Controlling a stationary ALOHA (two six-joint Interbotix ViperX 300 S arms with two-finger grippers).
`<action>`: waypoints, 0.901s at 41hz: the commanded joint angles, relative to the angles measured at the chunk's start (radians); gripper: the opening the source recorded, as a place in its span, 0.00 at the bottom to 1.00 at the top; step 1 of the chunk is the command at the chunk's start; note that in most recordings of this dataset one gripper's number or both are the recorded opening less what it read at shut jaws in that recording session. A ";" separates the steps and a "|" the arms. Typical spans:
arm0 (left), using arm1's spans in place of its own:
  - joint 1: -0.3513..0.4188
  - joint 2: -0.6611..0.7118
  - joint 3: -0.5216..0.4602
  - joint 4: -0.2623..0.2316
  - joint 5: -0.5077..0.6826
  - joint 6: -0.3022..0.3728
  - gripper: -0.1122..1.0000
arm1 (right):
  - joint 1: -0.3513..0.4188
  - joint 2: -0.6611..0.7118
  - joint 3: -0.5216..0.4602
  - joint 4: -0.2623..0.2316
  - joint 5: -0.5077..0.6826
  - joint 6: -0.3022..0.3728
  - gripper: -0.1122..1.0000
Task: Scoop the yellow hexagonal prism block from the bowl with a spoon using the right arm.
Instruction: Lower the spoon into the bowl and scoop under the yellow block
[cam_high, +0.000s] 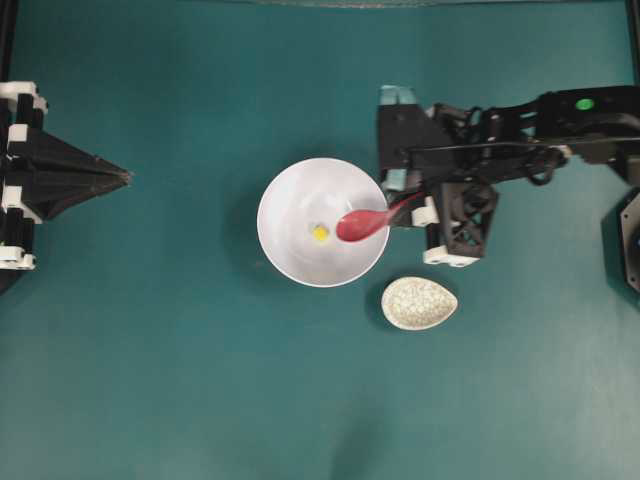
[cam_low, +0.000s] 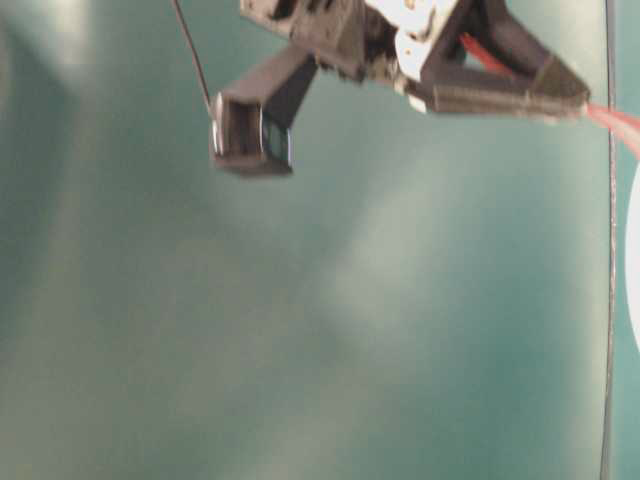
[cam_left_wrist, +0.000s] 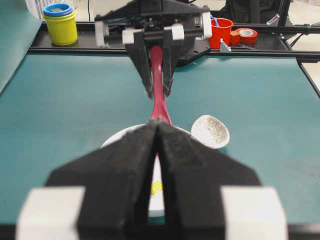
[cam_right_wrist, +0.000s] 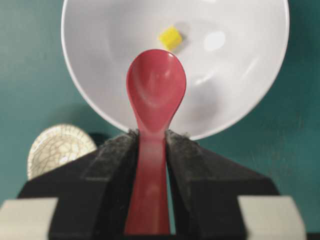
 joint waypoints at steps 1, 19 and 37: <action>0.000 0.008 -0.018 0.003 -0.003 0.002 0.12 | -0.002 0.008 -0.046 -0.006 0.009 0.002 0.33; 0.000 0.008 -0.018 0.003 -0.003 0.002 0.12 | -0.002 0.087 -0.061 -0.008 0.009 0.002 0.33; 0.000 0.008 -0.018 0.003 -0.003 0.002 0.12 | -0.002 0.138 -0.063 -0.008 -0.021 0.002 0.33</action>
